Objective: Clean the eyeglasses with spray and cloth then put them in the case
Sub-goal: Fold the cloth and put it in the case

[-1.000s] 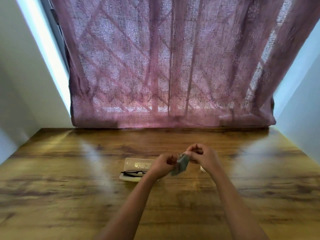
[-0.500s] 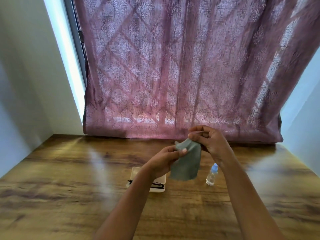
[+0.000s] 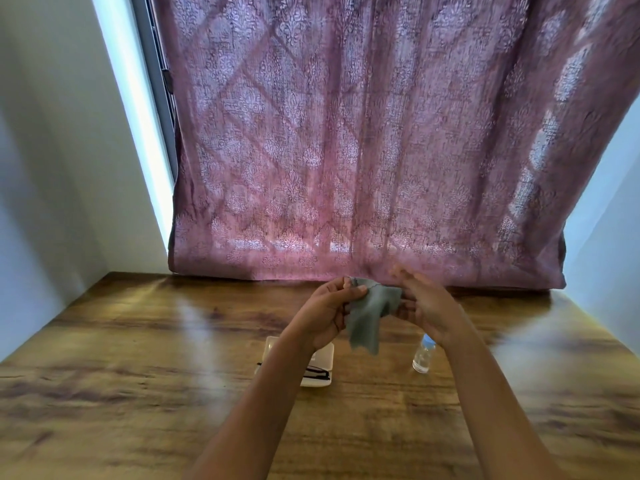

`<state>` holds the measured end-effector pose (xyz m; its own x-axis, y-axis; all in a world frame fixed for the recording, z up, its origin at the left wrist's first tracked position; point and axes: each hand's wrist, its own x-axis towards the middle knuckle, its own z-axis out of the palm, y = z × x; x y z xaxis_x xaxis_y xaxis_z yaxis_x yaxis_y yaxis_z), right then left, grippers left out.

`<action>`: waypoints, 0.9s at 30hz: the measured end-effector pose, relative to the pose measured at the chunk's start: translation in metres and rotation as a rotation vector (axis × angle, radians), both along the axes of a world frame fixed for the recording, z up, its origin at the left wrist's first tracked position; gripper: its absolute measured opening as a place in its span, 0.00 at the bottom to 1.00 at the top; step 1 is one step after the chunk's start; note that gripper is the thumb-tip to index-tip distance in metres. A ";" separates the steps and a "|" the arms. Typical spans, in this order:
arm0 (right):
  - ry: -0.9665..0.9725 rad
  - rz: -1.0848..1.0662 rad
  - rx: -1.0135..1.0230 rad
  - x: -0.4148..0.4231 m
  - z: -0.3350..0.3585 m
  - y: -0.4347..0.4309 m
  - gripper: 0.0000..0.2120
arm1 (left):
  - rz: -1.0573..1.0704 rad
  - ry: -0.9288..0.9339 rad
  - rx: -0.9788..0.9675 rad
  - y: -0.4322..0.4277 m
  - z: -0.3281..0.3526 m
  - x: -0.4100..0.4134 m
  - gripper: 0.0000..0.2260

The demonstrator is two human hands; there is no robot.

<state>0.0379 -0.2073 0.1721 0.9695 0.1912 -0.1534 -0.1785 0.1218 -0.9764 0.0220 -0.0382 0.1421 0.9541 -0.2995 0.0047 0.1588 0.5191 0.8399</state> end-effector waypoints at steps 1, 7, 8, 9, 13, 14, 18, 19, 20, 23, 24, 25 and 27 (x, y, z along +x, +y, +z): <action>0.040 0.027 -0.028 -0.002 -0.004 0.001 0.20 | 0.015 0.007 -0.006 0.000 0.001 0.001 0.07; -0.048 0.065 0.080 -0.007 -0.015 0.002 0.14 | 0.165 -0.002 0.155 0.001 0.003 0.004 0.07; -0.058 0.048 0.071 -0.007 -0.016 0.001 0.12 | 0.193 -0.019 0.205 0.001 0.003 0.003 0.06; -0.064 0.032 0.057 -0.006 -0.017 0.000 0.11 | 0.213 -0.041 0.247 0.002 0.001 0.004 0.06; -0.093 -0.056 0.013 -0.007 -0.020 0.003 0.08 | 0.225 -0.094 0.335 0.001 -0.003 0.004 0.08; -0.113 -0.079 -0.005 -0.007 -0.020 0.005 0.07 | 0.226 -0.111 0.344 0.000 -0.004 0.003 0.09; -0.206 -0.113 0.028 -0.006 -0.019 0.008 0.04 | 0.260 -0.202 0.357 0.000 -0.005 0.003 0.07; -0.229 -0.116 0.049 -0.006 -0.017 0.008 0.03 | 0.273 -0.217 0.354 0.001 -0.007 0.004 0.06; -0.254 -0.115 0.067 -0.005 -0.015 0.008 0.02 | 0.291 -0.215 0.347 0.000 -0.006 0.004 0.07; -0.375 -0.095 0.002 -0.003 -0.008 0.010 0.05 | 0.396 -0.215 0.362 -0.004 -0.007 0.005 0.02; -0.423 -0.088 -0.039 -0.003 -0.007 0.011 0.07 | 0.429 -0.222 0.362 -0.006 -0.008 0.006 0.04; -0.462 -0.082 -0.068 -0.003 -0.005 0.012 0.10 | 0.458 -0.229 0.355 -0.008 -0.009 0.007 0.06; -0.519 -0.073 -0.110 -0.002 -0.003 0.012 0.16 | 0.478 -0.215 0.321 -0.009 -0.007 0.006 0.10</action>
<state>0.0358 -0.1954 0.1694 0.9335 0.1305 0.3340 0.3359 0.0079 -0.9419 0.0282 -0.0474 0.1353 0.9708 0.1427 0.1928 -0.2197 0.2068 0.9534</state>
